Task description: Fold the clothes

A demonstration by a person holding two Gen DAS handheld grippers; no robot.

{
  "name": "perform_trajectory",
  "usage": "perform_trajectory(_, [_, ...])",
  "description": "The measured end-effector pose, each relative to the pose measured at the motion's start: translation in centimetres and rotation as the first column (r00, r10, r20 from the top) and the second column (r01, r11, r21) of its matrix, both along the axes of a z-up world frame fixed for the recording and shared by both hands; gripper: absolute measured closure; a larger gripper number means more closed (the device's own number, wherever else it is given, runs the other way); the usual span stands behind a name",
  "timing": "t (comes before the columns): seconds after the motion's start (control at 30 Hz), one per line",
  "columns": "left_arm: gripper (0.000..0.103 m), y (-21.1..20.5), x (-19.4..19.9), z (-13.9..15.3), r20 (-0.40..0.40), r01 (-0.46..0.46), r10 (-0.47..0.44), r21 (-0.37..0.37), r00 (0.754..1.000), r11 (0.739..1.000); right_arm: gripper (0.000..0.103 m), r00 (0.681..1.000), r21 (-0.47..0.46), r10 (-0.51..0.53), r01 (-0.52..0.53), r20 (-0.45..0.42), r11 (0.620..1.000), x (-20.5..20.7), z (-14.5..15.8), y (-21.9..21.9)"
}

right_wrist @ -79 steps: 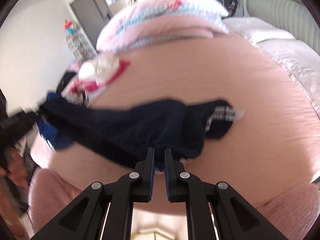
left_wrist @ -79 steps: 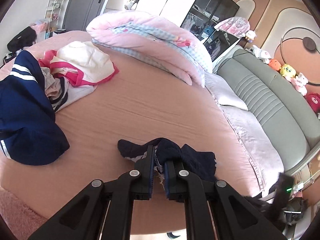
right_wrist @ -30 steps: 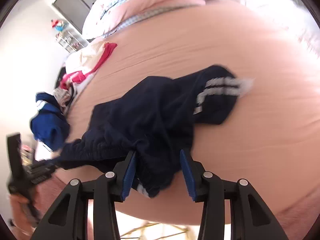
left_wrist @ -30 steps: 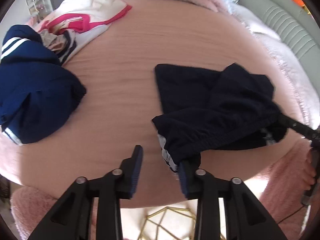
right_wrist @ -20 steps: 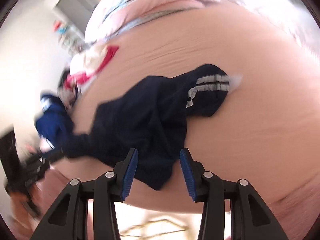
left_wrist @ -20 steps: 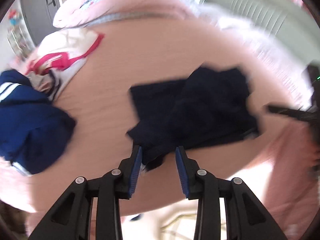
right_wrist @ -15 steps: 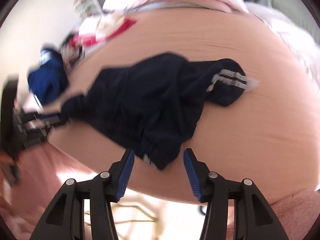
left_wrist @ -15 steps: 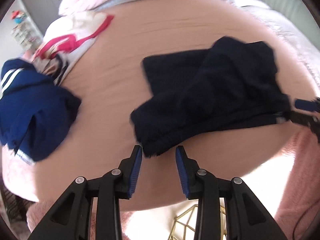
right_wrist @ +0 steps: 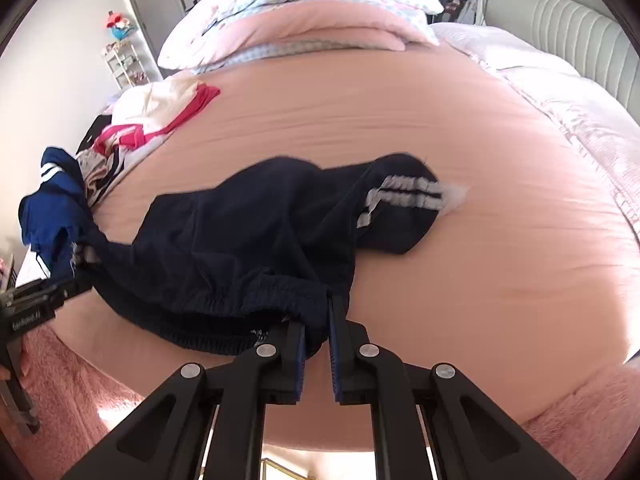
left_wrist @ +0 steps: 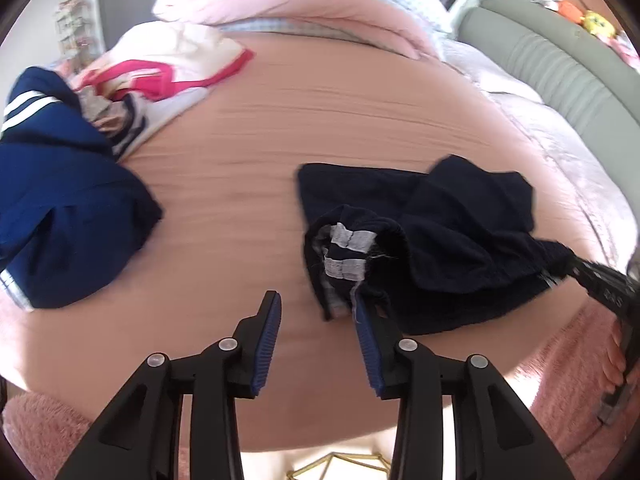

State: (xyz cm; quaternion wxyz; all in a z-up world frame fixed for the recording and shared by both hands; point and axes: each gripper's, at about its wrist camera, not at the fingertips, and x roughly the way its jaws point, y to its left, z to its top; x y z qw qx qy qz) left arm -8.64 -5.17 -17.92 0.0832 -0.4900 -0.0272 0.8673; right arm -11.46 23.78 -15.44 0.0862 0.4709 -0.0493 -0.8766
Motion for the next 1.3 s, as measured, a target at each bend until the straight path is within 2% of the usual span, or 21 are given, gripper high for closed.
perform_trajectory(0.13, [0.068,1.1,0.3,0.2,0.038,0.104,-0.103,-0.008,0.994,0.995,0.095,1.0,-0.001,-0.003,0.003,0.011,1.0,-0.8,0.1,-0.5])
perform_trajectory(0.23, [0.067,1.4,0.9,1.0,0.042,0.143,-0.145,0.044,0.989,0.989,0.095,1.0,-0.007,-0.008,0.008,0.024,1.0,0.7,-0.3,-0.3])
perform_trajectory(0.33, [0.067,1.7,0.9,0.8,0.048,0.11,-0.111,0.026,0.993,0.994,0.095,1.0,-0.01,-0.012,0.012,0.026,1.0,0.7,-0.3,-0.3])
perform_trajectory(0.37, [0.067,1.9,0.8,0.5,0.053,0.098,-0.098,-0.001,0.994,0.995,0.095,1.0,-0.013,-0.014,0.014,0.025,1.0,0.7,-0.2,-0.2])
perform_trajectory(0.43, [0.067,2.3,0.2,-1.1,0.07,0.064,-0.054,-0.141,0.996,0.988,0.095,0.999,-0.031,-0.018,0.019,0.026,0.999,0.7,-0.1,0.1])
perform_trajectory(0.5, [0.068,2.2,-0.2,-2.0,0.063,0.01,0.002,-0.188,0.998,0.982,0.095,0.999,-0.046,-0.02,0.021,0.025,0.999,0.7,0.0,0.4])
perform_trajectory(0.57, [0.068,2.0,-0.6,-1.9,0.044,-0.022,0.03,-0.176,0.999,0.984,0.095,1.0,-0.031,-0.01,0.011,0.023,0.999,1.0,0.0,0.3])
perform_trajectory(0.63, [0.068,1.9,-1.0,-1.8,0.026,-0.054,0.059,-0.164,0.998,0.985,0.095,0.997,0.006,0.014,-0.015,0.071,1.0,0.9,-1.2,-0.3])
perform_trajectory(0.7, [0.092,1.7,-1.3,-1.8,0.008,-0.086,0.088,-0.151,0.996,0.985,0.095,0.987,0.035,0.017,-0.022,0.157,0.999,0.5,-4.2,-0.7])
perform_trajectory(0.73, [0.099,1.6,-1.3,-1.5,-0.003,-0.1,0.1,-0.131,0.995,0.986,0.095,0.981,0.031,0.007,-0.014,0.194,0.999,0.3,-5.4,-0.7])
perform_trajectory(0.77, [0.099,1.3,-0.8,-0.3,-0.025,-0.105,0.103,-0.082,0.994,0.991,0.096,0.984,0.015,0.003,-0.005,0.18,1.0,0.4,-4.9,-0.5])
perform_trajectory(0.83, [0.099,1.2,0.3,2.3,-0.096,-0.082,0.078,-0.034,0.992,0.996,0.096,0.991,-0.007,-0.002,0.003,0.137,1.0,0.6,-2.9,-0.3])
perform_trajectory(0.93, [0.099,1.0,2.1,6.7,-0.185,-0.056,0.055,-0.001,0.981,0.998,0.096,1.0,-0.001,-0.007,0.007,0.016,1.0,1.1,1.9,-0.2])
perform_trajectory(1.07, [0.099,0.4,2.7,12.4,-0.267,-0.02,0.034,0.056,0.963,0.998,0.096,0.994,-0.047,-0.007,0.001,-0.113,0.999,1.3,8.5,0.5])
perform_trajectory(1.17, [0.099,0.0,3.2,16.7,-0.327,0.01,0.022,0.097,0.945,0.995,0.096,0.971,-0.074,0.005,-0.023,-0.241,0.997,2.1,14.6,0.9])
perform_trajectory(1.3, [0.099,-0.3,3.7,21.8,-0.391,0.05,0.007,0.135,0.92,0.99,0.096,0.919,-0.149,0.012,-0.076,-0.393,0.986,3.8,22.5,1.9])
